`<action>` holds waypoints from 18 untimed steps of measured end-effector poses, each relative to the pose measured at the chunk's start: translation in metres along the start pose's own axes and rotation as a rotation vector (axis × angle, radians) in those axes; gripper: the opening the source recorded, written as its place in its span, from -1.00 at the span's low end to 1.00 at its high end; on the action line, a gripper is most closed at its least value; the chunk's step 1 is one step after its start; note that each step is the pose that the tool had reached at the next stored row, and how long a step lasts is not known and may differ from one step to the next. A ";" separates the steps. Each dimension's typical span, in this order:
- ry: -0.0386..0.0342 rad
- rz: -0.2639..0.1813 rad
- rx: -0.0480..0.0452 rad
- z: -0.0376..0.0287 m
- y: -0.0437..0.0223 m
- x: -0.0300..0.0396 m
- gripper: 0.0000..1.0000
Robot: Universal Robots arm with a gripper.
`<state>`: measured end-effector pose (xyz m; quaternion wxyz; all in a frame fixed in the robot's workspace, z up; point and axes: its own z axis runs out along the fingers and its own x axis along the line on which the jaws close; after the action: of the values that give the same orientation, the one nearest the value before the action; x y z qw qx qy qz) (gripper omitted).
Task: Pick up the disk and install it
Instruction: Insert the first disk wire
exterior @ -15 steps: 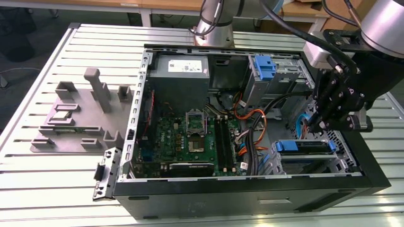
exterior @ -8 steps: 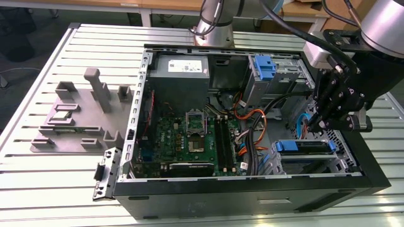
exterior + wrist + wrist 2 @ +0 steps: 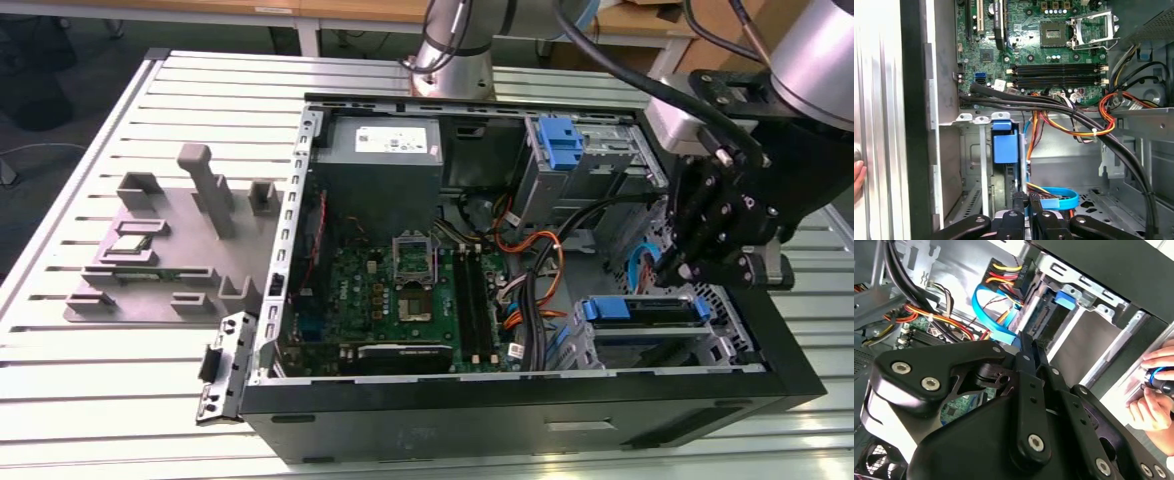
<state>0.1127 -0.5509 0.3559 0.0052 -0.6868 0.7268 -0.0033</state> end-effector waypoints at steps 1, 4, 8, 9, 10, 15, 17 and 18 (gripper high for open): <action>0.0000 0.000 0.0009 0.0002 -0.0001 0.0012 -0.68; -0.0009 0.000 0.0132 0.0017 0.0004 0.0041 -0.68; -0.0018 -0.002 0.0303 0.0043 0.0023 0.0066 -0.68; -0.0020 -0.002 0.0334 0.0050 0.0034 0.0071 -0.68; -0.0021 -0.002 0.0356 0.0056 0.0045 0.0074 -0.68; -0.0027 -0.005 0.0416 0.0113 0.0082 0.0077 -0.68; -0.0027 -0.007 0.0427 0.0129 0.0091 0.0077 -0.68; -0.0029 -0.009 0.0432 0.0135 0.0092 0.0077 -0.68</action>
<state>0.1033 -0.5581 0.3422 0.0211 -0.6897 0.7235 -0.0180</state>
